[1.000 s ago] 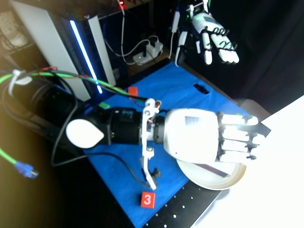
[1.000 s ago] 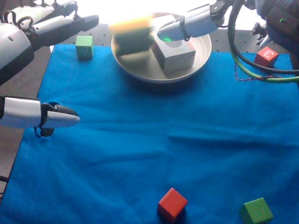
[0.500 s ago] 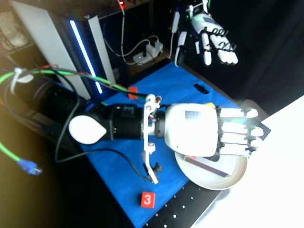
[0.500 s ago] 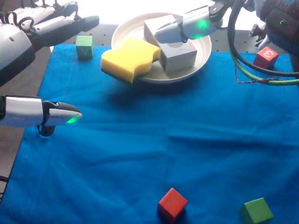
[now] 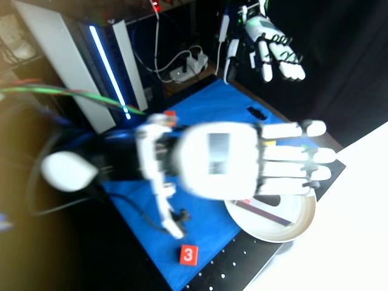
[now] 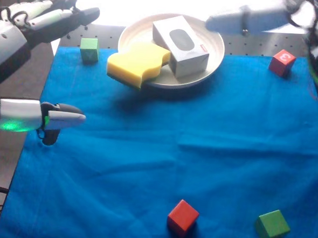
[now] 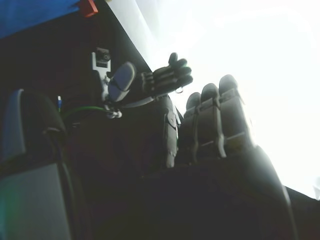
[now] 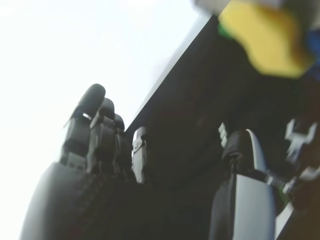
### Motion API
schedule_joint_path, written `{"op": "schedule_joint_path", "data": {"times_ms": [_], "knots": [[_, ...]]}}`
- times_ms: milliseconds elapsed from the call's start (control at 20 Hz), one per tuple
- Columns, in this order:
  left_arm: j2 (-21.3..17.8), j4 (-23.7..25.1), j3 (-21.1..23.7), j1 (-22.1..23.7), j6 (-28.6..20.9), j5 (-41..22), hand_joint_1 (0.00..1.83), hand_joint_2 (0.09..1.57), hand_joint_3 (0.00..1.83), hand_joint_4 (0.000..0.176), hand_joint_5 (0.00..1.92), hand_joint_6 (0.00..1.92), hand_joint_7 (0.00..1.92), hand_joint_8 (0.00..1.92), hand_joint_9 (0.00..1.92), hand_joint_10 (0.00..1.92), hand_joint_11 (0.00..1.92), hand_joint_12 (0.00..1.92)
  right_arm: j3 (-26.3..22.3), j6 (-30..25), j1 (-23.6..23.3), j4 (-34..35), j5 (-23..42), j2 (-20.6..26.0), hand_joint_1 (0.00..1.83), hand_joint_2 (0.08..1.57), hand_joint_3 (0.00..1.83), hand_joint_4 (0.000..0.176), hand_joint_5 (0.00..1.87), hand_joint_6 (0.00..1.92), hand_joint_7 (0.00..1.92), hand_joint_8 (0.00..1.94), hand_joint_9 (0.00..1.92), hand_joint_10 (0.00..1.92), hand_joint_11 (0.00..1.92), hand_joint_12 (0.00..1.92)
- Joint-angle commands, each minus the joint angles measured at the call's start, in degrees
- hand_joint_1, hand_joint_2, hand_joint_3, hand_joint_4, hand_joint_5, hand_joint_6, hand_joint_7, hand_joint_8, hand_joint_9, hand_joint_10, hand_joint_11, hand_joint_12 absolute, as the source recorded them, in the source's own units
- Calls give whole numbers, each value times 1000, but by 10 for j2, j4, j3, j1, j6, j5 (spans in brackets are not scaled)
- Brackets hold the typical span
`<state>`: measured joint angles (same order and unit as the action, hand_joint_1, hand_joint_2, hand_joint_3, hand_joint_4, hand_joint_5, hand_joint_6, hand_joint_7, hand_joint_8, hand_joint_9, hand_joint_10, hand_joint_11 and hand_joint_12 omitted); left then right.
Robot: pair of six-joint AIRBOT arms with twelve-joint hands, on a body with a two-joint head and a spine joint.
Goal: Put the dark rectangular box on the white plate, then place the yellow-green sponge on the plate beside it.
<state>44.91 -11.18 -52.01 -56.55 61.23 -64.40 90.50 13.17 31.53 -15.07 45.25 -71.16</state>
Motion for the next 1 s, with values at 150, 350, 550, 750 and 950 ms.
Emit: {"op": "schedule_joint_path", "data": {"times_ms": [150, 350, 550, 750, 950], "knots": [[-17, -6, 16, -12, -5, -134, 734, 924, 12, 109, 126, 2, 3, 1, 0, 0, 0, 0, -84, 21, 80, 102, 217, 71, 696, 899, 3, 176, 154, 5, 107, 0, 4, 0, 0, 0], [-27, -44, 33, -58, -5, -211, 652, 973, 28, 67, 96, 0, 0, 0, 0, 0, 0, 0, -155, 31, 195, 195, 353, 125, 837, 889, 0, 175, 146, 4, 86, 2, 7, 2, 2, 0], [-27, -80, 47, -108, -24, -283, 518, 960, 9, 143, 70, 1, 17, 5, 0, 0, 36, 17, -247, 49, 366, 313, 519, 171, 718, 841, 0, 176, 130, 1, 121, 2, 4, 0, 0, 0], [-17, -100, 46, -136, -62, -325, 248, 1008, 2, 167, 17, 0, 5, 1, 15, 1, 3, 362, -287, 53, 427, 362, 557, 180, 675, 825, 0, 176, 87, 1, 49, 0, 0, 0, 0, 0], [-6, -118, 32, -158, -113, -347, 288, 1093, 10, 173, 8, 2, 0, 0, 9, 3, 0, 177, -291, 53, 427, 362, 557, 184, 657, 858, 8, 176, 88, 14, 48, 0, 0, 0, 0, 0]]}}
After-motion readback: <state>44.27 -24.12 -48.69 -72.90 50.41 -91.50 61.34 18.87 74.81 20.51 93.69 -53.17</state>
